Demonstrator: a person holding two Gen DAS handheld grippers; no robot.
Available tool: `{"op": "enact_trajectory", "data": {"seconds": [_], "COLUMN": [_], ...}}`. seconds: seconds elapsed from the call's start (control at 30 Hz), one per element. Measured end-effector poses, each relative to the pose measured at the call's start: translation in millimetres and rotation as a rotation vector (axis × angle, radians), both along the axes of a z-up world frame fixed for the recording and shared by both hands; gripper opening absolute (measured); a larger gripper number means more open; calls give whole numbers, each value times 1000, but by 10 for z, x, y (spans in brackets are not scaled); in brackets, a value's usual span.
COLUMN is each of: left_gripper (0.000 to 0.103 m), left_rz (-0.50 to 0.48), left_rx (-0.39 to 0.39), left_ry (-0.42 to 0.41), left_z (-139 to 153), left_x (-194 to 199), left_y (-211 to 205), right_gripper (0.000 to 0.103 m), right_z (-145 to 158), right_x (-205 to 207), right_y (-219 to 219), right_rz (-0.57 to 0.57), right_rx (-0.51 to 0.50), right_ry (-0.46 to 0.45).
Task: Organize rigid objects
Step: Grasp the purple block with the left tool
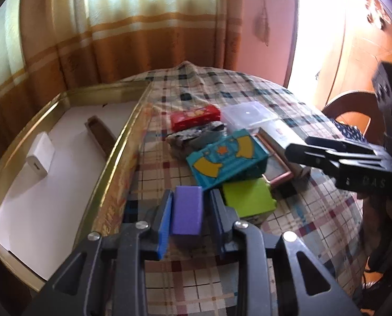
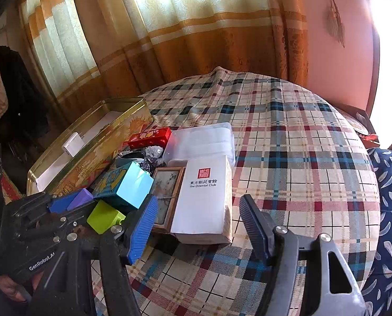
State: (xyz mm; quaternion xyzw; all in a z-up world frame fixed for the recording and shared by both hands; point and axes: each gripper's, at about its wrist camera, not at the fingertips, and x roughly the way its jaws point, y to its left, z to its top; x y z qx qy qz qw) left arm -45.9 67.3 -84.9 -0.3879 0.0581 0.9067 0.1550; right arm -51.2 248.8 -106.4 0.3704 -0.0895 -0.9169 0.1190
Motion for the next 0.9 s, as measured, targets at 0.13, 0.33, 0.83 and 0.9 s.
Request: {"op": "enact_trajectory", "data": {"seconds": [0.13, 0.33, 0.83, 0.9], "left_gripper": [18, 18, 18, 18], "left_rz": [24, 64, 72, 69], "left_rx": [12, 59, 69, 65], "left_ry": [2, 26, 57, 59], "left_z": [1, 35, 69, 70], "left_x": [10, 14, 41, 43], "left_y": [-46, -158, -174, -168], "right_gripper": [67, 65, 49, 49], "right_z": [-13, -33, -102, -114], "right_x": [-15, -47, -147, -160], "right_y": [-8, -49, 7, -15], "right_rz": [2, -4, -34, -29], "right_rx": [6, 33, 19, 37], "right_ry": [-11, -21, -87, -97]}}
